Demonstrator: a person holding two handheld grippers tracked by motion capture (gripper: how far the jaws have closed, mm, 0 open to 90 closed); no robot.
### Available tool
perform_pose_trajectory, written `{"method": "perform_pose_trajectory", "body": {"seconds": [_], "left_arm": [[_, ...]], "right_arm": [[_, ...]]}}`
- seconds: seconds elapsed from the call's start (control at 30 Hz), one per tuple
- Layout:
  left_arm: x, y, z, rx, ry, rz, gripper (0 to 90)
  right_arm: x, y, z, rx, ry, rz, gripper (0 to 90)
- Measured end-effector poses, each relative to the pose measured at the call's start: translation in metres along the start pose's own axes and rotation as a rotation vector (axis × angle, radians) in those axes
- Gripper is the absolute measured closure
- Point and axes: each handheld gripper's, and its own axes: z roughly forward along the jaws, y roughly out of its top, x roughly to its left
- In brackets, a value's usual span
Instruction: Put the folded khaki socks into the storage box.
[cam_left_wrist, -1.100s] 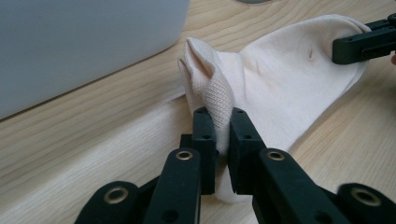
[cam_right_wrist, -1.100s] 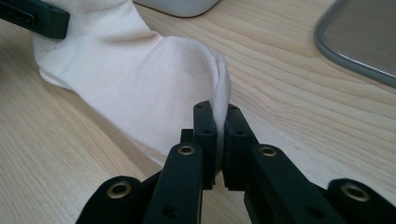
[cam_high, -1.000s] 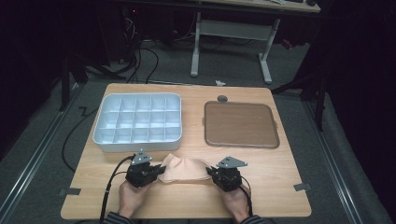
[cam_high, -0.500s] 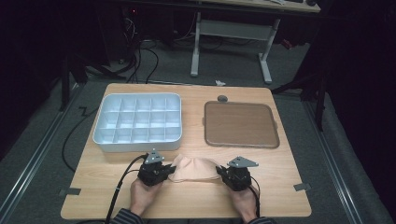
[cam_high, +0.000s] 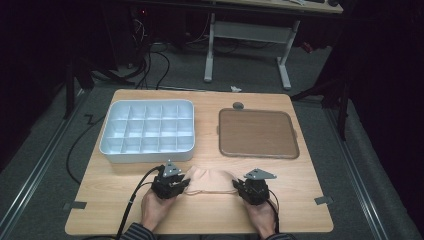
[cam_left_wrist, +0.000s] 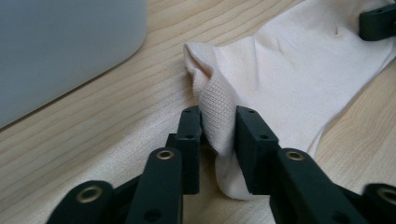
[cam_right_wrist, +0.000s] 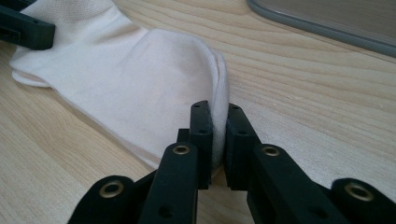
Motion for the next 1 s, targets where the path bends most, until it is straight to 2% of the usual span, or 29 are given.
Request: {"method": "perform_pose_trajectory", "body": {"seconds": [0.03, 0.07, 0.13, 0.17, 0.2, 0.3, 0.33, 0.4, 0.43, 0.47, 0.5, 0.57, 0.63, 0.67, 0.7, 0.8, 0.87, 1.0], "left_arm": [[0.0, 0.0, 0.0, 0.002, 0.004, -0.004, 62.2], [0.0, 0.0, 0.0, 0.002, 0.004, -0.004, 60.1], [0.001, 0.0, -0.001, 0.0, 0.006, -0.015, 57.3], [0.002, -0.001, -0.001, -0.003, 0.007, -0.025, 54.8], [0.003, -0.001, -0.002, -0.014, 0.008, -0.04, 50.4], [0.004, -0.001, -0.004, -0.024, 0.012, -0.051, 46.8], [0.004, -0.001, -0.005, -0.038, -0.003, -0.07, 45.8], [0.004, 0.0, -0.007, -0.047, -0.007, -0.073, 45.7], [0.004, 0.0, -0.008, -0.05, -0.008, -0.079, 45.7], [0.005, 0.0, -0.008, -0.044, -0.006, -0.09, 46.6], [0.005, 0.0, -0.008, -0.044, -0.006, -0.09, 48.9], [0.005, 0.0, -0.008, -0.037, -0.015, -0.097, 52.1], [0.004, -0.001, -0.007, -0.029, -0.027, -0.096, 54.5], [0.004, -0.002, -0.006, -0.025, -0.028, -0.095, 55.6], [0.004, -0.002, -0.006, -0.025, -0.028, -0.095, 55.6], [0.003, -0.003, -0.004, -0.024, -0.03, -0.1, 54.5], [0.004, -0.004, -0.003, -0.024, -0.032, -0.107, 54.6], [0.005, -0.004, -0.003, -0.022, -0.034, -0.112, 58.3]], "right_arm": [[0.0, 0.0, 0.0, -0.003, -0.006, 0.002, 74.0], [0.0, 0.0, 0.0, -0.003, -0.006, 0.002, 74.0], [-0.001, 0.001, -0.001, -0.01, 0.002, 0.012, 68.0], [-0.001, 0.002, -0.003, -0.024, -0.013, 0.014, 64.2], [0.002, 0.005, -0.009, -0.05, -0.051, 0.004, 59.0], [0.004, 0.01, -0.015, -0.073, -0.051, -0.012, 56.7], [0.007, 0.014, -0.021, -0.102, -0.045, -0.014, 56.3], [0.011, 0.018, -0.024, -0.112, -0.006, -0.025, 57.1], [0.011, 0.018, -0.024, -0.112, -0.006, -0.025, 57.1], [0.016, 0.021, -0.026, -0.131, 0.015, -0.037, 62.1], [0.016, 0.021, -0.026, -0.131, 0.015, -0.037, 62.1], [0.023, 0.023, -0.027, -0.159, 0.07, -0.041, 69.2], [0.029, 0.024, -0.025, -0.175, 0.105, -0.046, 73.0], [0.036, 0.026, -0.018, -0.157, 0.132, -0.054, 76.7], [0.036, 0.026, -0.018, -0.157, 0.132, -0.054, 76.7], [0.045, 0.028, -0.002, -0.1, 0.157, -0.069, 84.2], [0.05, 0.028, 0.008, -0.071, 0.171, -0.081, 85.9], [0.06, 0.032, 0.019, -0.056, 0.193, -0.093, 87.6]]}}
